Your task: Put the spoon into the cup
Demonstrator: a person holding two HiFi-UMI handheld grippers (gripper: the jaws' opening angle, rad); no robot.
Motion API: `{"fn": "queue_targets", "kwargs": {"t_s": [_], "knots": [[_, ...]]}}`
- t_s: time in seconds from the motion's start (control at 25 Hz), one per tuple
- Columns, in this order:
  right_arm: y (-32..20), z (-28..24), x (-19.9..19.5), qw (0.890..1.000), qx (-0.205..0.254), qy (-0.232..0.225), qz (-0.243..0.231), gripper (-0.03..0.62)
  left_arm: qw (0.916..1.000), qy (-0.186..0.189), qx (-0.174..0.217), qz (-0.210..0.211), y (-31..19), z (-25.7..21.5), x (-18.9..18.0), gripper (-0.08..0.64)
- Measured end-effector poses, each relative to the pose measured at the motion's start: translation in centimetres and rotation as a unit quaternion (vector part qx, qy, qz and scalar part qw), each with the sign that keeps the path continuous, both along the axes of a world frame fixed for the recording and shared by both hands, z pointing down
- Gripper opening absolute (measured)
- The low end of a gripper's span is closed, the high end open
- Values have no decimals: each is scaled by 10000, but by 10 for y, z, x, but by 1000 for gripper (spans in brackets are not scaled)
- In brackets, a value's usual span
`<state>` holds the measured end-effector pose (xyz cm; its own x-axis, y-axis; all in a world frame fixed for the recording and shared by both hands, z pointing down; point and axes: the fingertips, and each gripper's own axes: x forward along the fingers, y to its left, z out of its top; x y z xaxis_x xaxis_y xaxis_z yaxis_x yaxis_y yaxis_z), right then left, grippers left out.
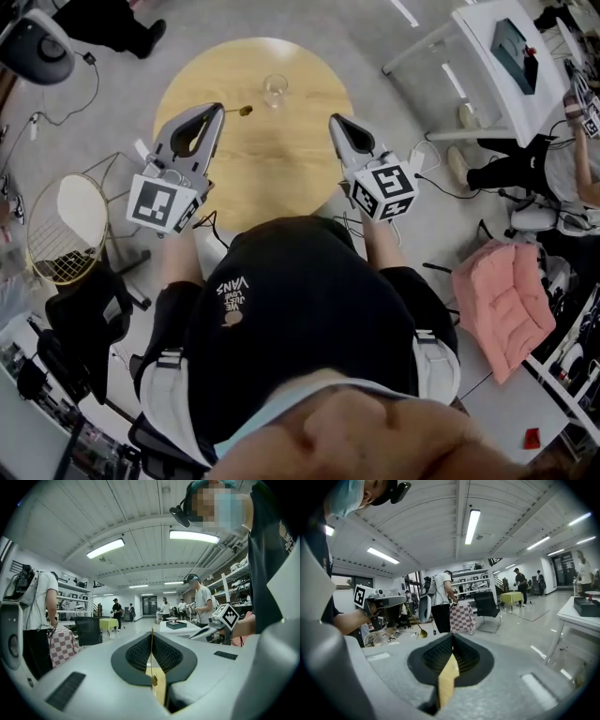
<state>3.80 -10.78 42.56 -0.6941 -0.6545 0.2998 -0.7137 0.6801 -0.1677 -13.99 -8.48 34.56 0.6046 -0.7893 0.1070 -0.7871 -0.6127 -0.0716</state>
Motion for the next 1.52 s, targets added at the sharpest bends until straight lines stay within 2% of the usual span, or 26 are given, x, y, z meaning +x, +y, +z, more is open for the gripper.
{"fn": "queue_targets", "kwargs": {"t_s": [0.76,1.32,1.52], "knots": [[-26,5,28,9997,-136,201,86,-2,9998,200,-38,31,-61,14,21,11],[-36,11,29,9994,-228,249,116,-2,9989,342,-314,66,-90,38,23,11],[-39,13,28,9993,-258,232,155,-2,9986,285,-429,102,-97,49,23,11]]}}
